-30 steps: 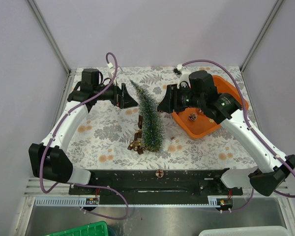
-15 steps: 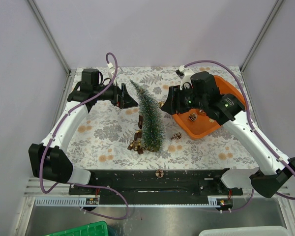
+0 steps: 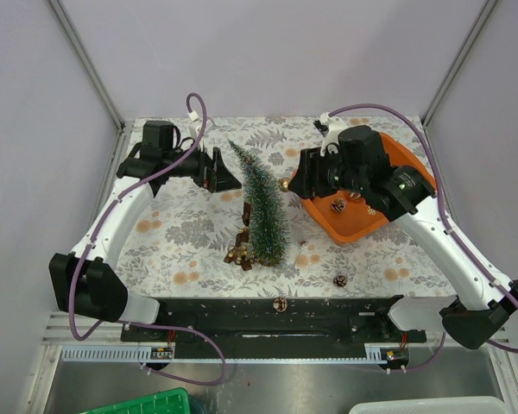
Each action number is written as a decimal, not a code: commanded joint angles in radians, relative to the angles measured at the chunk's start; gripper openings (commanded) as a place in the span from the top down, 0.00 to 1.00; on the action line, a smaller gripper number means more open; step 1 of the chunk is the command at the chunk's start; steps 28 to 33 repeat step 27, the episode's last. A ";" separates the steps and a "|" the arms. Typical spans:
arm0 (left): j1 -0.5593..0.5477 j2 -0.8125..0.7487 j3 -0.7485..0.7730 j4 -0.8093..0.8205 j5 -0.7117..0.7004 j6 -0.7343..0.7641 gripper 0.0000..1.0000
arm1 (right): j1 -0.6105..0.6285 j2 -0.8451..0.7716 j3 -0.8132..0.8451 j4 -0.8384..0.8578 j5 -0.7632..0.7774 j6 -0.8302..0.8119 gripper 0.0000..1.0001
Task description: Decorate the small christmas tree
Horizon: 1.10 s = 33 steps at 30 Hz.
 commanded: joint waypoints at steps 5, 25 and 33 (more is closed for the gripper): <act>0.080 -0.042 0.106 -0.132 -0.035 0.044 0.01 | 0.008 -0.040 0.038 0.005 0.119 -0.002 0.25; 0.235 -0.265 -0.013 -0.298 -0.475 0.253 0.01 | -0.256 -0.123 -0.080 0.020 0.240 0.121 0.01; 0.259 -0.262 -0.019 -0.295 -0.469 0.254 0.01 | -0.306 -0.131 -0.117 0.046 0.249 0.142 0.01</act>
